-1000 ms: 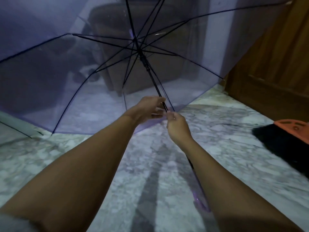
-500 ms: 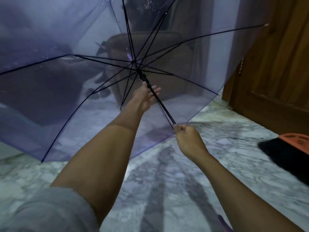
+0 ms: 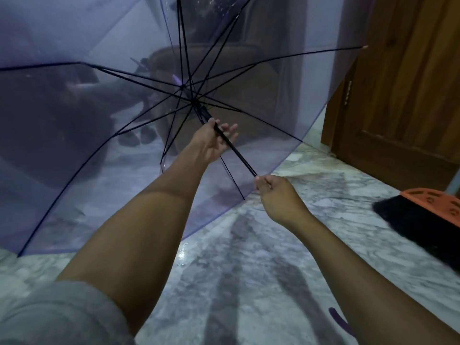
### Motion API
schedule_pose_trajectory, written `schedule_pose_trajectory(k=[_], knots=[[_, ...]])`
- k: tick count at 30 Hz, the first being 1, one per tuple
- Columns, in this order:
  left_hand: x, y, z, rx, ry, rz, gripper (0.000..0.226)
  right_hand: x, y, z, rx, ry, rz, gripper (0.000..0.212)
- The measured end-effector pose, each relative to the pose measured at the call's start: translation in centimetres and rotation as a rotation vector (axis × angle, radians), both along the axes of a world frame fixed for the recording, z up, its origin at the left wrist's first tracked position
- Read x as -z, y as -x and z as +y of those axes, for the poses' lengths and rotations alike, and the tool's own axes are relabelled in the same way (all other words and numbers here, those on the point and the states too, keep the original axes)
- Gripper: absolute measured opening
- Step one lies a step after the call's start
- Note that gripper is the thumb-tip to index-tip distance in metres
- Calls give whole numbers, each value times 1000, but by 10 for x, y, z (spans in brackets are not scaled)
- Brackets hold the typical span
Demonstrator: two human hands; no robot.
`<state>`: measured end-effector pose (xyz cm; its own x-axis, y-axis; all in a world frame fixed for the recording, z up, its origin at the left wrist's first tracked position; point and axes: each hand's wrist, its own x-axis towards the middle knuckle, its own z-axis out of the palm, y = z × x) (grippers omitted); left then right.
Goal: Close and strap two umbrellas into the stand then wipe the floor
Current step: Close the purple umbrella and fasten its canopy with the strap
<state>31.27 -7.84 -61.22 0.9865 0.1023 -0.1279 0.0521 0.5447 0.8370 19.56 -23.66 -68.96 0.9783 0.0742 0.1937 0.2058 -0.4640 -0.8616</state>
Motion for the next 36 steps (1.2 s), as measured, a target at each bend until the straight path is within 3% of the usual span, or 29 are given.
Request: schedule_pose_trajectory(k=[6, 10, 18, 22, 27, 30, 34, 36], knots=[[17, 32, -49, 190, 5, 74, 36, -23, -36, 6, 112, 48, -2, 35], [15, 25, -57, 203, 13, 59, 38, -16, -41, 3, 1, -25, -107, 48], [4, 2, -29, 86, 44, 5, 39, 8, -5, -19, -160, -221, 258, 31], [-1, 7, -30, 89, 61, -15, 39, 8, -1, -25, -99, -108, 115, 36], [0, 48, -72, 340, -40, -9, 38, -32, -37, -18, 85, -178, 24, 42], [-4, 43, -87, 327, -32, -20, 38, -36, -45, -17, 112, -215, 62, 44], [2, 20, -74, 230, 5, -35, 39, -25, -16, -22, 12, -338, 119, 18], [-3, 15, -66, 178, -9, -31, 40, -19, 0, -28, -105, -333, 195, 17]])
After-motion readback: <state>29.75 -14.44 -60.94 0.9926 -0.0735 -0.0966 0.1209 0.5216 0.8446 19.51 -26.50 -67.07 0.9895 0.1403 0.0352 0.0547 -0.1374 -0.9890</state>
